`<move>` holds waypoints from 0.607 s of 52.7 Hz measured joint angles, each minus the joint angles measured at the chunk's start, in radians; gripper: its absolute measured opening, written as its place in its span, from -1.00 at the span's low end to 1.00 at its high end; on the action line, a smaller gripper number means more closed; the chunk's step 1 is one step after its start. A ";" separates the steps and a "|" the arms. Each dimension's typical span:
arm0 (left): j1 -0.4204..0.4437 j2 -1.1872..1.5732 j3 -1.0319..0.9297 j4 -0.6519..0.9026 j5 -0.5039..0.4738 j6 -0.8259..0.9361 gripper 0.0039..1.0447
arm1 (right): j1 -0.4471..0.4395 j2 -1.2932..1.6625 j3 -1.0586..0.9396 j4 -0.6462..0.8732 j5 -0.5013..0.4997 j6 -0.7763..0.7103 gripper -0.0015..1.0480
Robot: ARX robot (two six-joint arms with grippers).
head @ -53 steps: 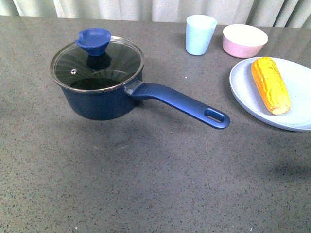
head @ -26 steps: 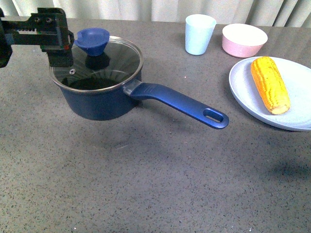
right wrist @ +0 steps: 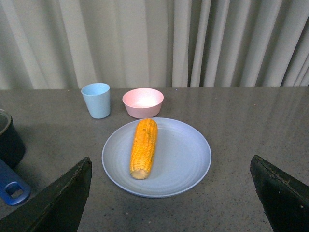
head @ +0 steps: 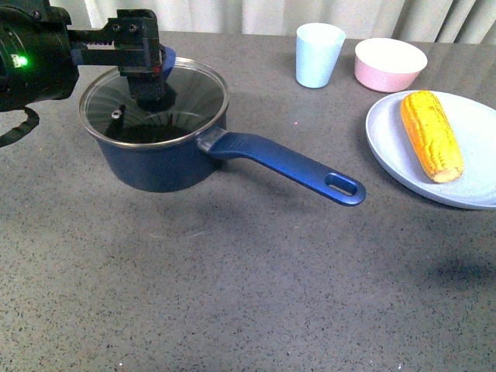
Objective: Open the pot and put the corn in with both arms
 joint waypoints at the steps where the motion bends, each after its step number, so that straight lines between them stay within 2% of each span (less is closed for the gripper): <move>1: -0.004 0.005 0.006 0.000 0.003 0.000 0.84 | 0.000 0.000 0.000 0.000 0.000 0.000 0.83; 16: -0.048 0.062 0.080 -0.020 0.002 0.000 0.84 | 0.000 0.000 0.000 0.000 0.000 0.000 0.83; 32: -0.055 0.103 0.134 -0.031 -0.022 0.016 0.84 | 0.000 0.000 0.000 0.000 0.000 0.000 0.83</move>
